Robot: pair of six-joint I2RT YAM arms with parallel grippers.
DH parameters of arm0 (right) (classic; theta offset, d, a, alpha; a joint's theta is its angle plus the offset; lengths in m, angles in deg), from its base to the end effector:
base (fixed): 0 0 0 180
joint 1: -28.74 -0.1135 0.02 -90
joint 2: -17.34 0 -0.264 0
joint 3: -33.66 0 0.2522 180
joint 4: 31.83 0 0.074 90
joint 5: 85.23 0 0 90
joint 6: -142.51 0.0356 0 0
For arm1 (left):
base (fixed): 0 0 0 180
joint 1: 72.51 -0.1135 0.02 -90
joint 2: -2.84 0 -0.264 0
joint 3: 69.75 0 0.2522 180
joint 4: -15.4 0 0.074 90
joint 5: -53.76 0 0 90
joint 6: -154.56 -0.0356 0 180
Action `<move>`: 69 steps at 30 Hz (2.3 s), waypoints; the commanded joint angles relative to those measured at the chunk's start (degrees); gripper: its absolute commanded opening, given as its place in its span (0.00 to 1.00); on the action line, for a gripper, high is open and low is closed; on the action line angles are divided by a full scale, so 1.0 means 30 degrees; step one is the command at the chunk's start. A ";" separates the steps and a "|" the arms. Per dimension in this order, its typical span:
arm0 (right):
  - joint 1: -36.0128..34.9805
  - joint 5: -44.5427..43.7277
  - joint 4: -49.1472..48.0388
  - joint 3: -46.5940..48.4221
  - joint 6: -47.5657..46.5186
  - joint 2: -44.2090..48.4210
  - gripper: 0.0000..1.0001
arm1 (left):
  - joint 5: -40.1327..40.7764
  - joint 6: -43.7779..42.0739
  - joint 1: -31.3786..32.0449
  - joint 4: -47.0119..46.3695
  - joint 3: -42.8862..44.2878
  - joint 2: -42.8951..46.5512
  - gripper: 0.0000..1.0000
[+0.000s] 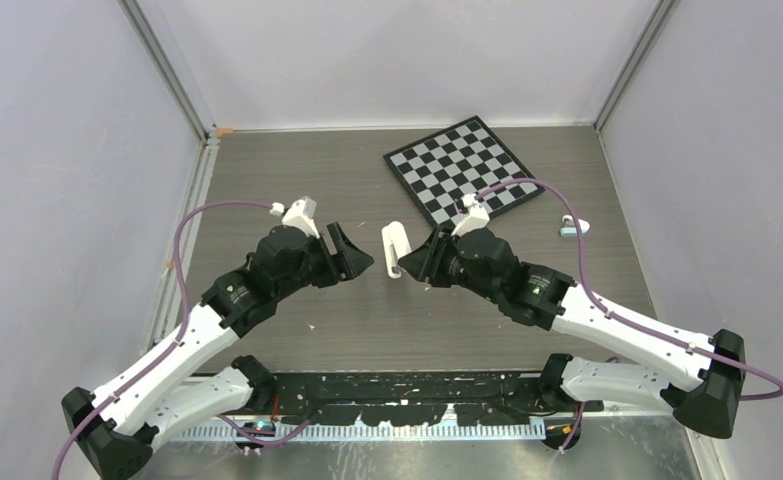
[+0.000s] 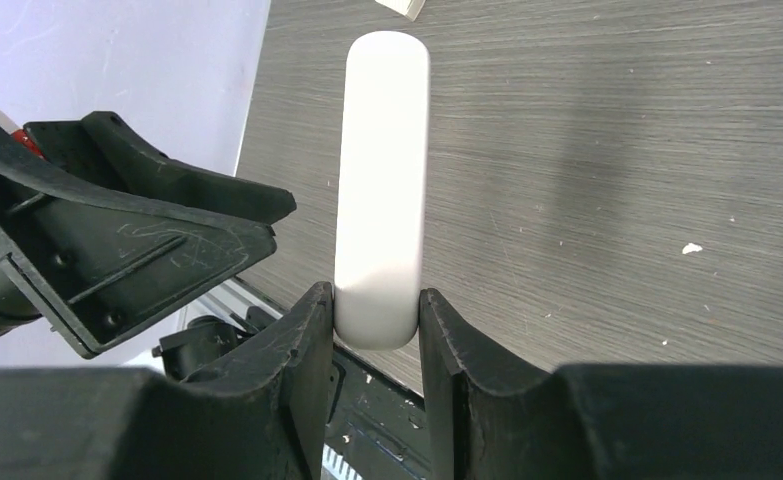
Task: Load the staples into the stapler
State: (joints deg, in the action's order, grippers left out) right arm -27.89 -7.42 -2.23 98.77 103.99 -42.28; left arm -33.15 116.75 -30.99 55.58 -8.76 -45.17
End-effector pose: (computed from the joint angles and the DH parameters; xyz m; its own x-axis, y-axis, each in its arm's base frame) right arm 0.1365 0.1937 0.3209 -0.6957 0.3341 -0.6359 -0.2666 0.7020 0.6604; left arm 0.1410 -0.1222 0.3163 -0.7044 -0.4300 -0.5647 0.1134 0.7172 -0.6876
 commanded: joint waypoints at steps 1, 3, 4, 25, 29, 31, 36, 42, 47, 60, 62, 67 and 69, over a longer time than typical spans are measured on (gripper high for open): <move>-0.0023 -0.0743 -0.0769 -0.0208 -0.0768 0.0840 0.01 | -0.1756 -0.1562 0.0048 -0.1216 0.0738 -0.0390 0.72; -0.0029 -0.0808 -0.0724 -0.0292 -0.0805 0.0951 0.01 | -0.2771 -0.1688 0.0048 -0.1912 0.0781 -0.0726 0.71; -0.0027 -0.0832 -0.0776 -0.0326 -0.0813 0.0968 0.01 | -0.3123 -0.1691 0.0048 -0.2205 0.0783 -0.0931 0.71; -0.0022 -0.0734 -0.1411 -0.0876 -0.1190 0.1372 0.01 | -0.6016 0.1416 -0.0779 -0.4306 0.1129 -0.4470 0.47; -0.0013 -0.0688 -0.1601 -0.0760 -0.1195 0.1172 0.01 | -0.6032 0.1518 -0.0820 -0.4934 0.0953 -0.4758 0.45; -0.0015 -0.0602 -0.1668 -0.0714 -0.1237 0.1110 0.01 | -0.6131 0.1761 -0.0827 -0.5503 0.0769 -0.4943 0.43; -0.0004 -0.0742 -0.1880 -0.0684 -0.1350 0.0955 0.01 | -0.6816 0.2327 -0.0822 -0.6596 0.0420 -0.5608 0.40; -0.0016 -0.1171 -0.1936 -0.0566 -0.1602 0.0829 0.01 | -0.7812 0.3663 -0.0831 -0.8250 -0.0093 -0.6450 0.37; -0.0021 -0.1479 -0.1892 -0.0621 -0.1567 0.0927 0.00 | -0.7684 0.3437 -0.0833 -0.6839 0.0145 -0.6727 0.33; 0.0002 -0.1955 -0.1669 -0.0463 -0.1651 0.0722 0.00 | -0.7132 0.2910 -0.0860 -0.5144 0.0304 -0.6535 0.36; -0.0007 -0.2023 -0.1674 -0.0502 -0.1637 0.0600 0.01 | -0.7110 0.3020 -0.0861 -0.5093 0.0343 -0.6449 0.43; -0.0021 -0.2141 -0.1923 -0.0651 -0.1528 0.0456 0.01 | -0.6941 0.3614 -0.0860 -0.5798 -0.0068 -0.6232 0.45; -0.0005 -0.2096 -0.2030 -0.0625 -0.1515 0.0392 0.01 | -0.6906 0.4091 -0.0861 -0.6439 -0.0412 -0.6395 0.43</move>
State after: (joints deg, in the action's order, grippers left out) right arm -27.67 -12.34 -2.60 95.56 99.14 -41.10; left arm -53.83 126.93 -33.64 40.41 -8.96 -65.02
